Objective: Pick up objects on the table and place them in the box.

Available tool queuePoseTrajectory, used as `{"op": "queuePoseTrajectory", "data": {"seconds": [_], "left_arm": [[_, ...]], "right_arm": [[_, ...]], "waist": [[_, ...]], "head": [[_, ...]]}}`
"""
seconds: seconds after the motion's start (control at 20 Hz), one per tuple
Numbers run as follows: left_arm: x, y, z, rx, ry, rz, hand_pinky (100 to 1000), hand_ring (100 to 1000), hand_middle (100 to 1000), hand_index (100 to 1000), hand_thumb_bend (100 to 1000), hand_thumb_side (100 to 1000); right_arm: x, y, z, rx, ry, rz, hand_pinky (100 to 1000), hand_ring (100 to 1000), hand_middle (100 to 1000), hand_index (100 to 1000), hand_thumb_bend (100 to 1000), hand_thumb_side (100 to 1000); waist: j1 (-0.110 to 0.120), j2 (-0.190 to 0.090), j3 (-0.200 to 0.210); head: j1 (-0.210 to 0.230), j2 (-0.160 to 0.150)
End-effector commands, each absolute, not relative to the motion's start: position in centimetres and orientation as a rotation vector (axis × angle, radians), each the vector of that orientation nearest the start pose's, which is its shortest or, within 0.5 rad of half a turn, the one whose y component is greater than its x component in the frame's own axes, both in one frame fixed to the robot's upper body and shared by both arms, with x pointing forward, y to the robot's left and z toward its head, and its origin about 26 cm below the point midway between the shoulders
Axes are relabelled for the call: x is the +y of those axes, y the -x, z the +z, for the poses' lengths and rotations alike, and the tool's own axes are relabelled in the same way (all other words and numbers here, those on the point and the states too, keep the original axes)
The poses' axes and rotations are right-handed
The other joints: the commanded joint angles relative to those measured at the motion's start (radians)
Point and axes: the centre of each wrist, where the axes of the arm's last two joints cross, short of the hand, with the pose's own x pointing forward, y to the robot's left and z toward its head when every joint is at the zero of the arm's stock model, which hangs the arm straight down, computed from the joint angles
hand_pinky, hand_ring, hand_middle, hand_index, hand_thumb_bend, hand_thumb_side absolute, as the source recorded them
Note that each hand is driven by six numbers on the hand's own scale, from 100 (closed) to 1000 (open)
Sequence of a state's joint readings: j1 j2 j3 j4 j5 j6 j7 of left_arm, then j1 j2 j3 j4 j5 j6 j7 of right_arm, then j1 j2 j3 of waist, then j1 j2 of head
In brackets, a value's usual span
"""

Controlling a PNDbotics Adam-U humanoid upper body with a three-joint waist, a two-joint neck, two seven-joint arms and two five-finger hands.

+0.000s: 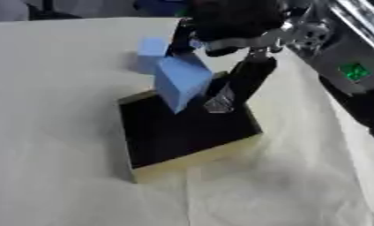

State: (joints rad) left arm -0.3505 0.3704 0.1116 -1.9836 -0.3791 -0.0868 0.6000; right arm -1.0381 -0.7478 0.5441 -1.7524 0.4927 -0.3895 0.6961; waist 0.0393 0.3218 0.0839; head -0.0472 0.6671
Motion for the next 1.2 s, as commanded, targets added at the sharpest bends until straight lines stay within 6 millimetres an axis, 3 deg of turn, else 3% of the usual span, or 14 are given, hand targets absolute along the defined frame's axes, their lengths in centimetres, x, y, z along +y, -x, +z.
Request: {"op": "queuePoseTrajectory", "data": {"seconds": [0.05,0.4,0.9,1.2], "left_arm": [[29.0,-30.1,23.3,3.296,1.286,-0.202,764,692,724,877,146,751],[29.0,-30.1,23.3,3.299,1.278,-0.203,764,693,724,877,144,751],[29.0,-30.1,23.3,3.299,1.28,-0.207,764,694,724,876,142,751],[29.0,-30.1,23.3,3.299,1.281,-0.206,764,693,724,874,142,751]], "right_arm": [[-17.1,-34.8,33.7,1.746,-0.792,-2.503,763,668,479,731,100,544],[-17.0,-36.3,31.8,1.731,-0.78,-2.572,764,669,480,729,100,565],[-17.1,-37.0,30.1,1.598,-0.729,-2.657,764,715,561,795,106,586],[-17.2,-36.9,30.0,1.503,-0.791,-2.664,788,787,704,950,343,610]], "waist": [[0.001,-0.017,0.004],[0.002,-0.014,0.01],[0.001,-0.012,0.012],[0.0,-0.012,0.01]], "head": [[-0.002,0.002],[-0.005,0.0],[-0.006,0.002],[-0.006,0.002]]}}
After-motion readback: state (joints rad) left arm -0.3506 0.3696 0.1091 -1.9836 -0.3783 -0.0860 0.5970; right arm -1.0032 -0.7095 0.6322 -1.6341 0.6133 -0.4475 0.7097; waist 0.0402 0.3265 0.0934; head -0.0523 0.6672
